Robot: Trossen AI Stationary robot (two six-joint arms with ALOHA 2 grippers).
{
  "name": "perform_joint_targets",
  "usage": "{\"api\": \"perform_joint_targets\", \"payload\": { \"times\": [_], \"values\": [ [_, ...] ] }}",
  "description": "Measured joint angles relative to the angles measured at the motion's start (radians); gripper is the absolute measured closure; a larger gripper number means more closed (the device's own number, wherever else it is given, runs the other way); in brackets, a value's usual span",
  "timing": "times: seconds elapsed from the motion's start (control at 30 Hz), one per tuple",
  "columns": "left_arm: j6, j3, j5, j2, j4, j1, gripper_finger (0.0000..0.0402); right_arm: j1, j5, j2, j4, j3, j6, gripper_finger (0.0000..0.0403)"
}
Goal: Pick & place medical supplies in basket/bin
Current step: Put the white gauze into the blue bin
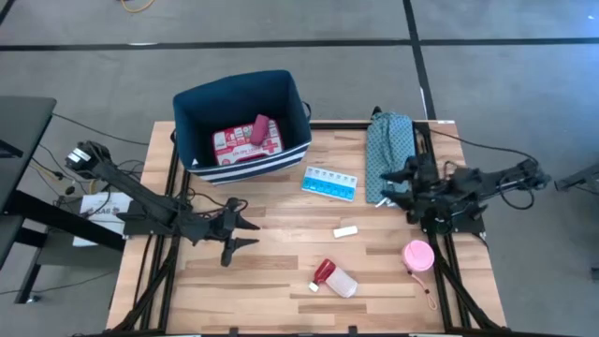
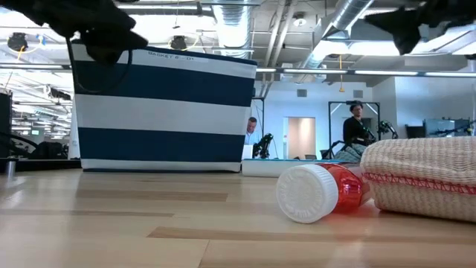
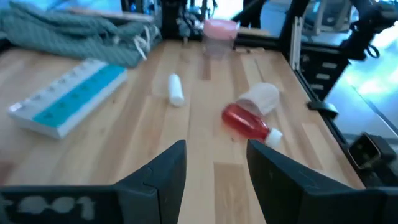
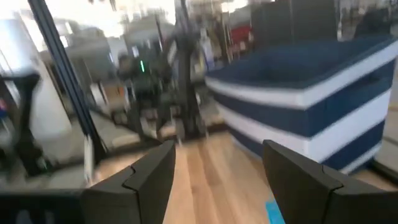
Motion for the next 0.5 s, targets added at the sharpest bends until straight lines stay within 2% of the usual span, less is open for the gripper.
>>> {"api": "perform_joint_targets", "payload": {
  "times": [0.17,0.3,0.5],
  "values": [
    [0.104,0.000,-0.013,0.000,0.066,0.000,0.0245,0.003,-0.058,0.239,-0.011,0.061,-0.007,0.0168],
    [0.147,0.000,-0.101,0.000,0.073,0.000,0.0245,0.003,-0.156,0.383,-0.007,0.069,-0.007,0.0168],
    [0.181,0.000,-0.134,0.000,0.071,0.002,0.0245,0.003,-0.171,0.588,0.012,0.072,0.075,0.0168]
  ]
}}
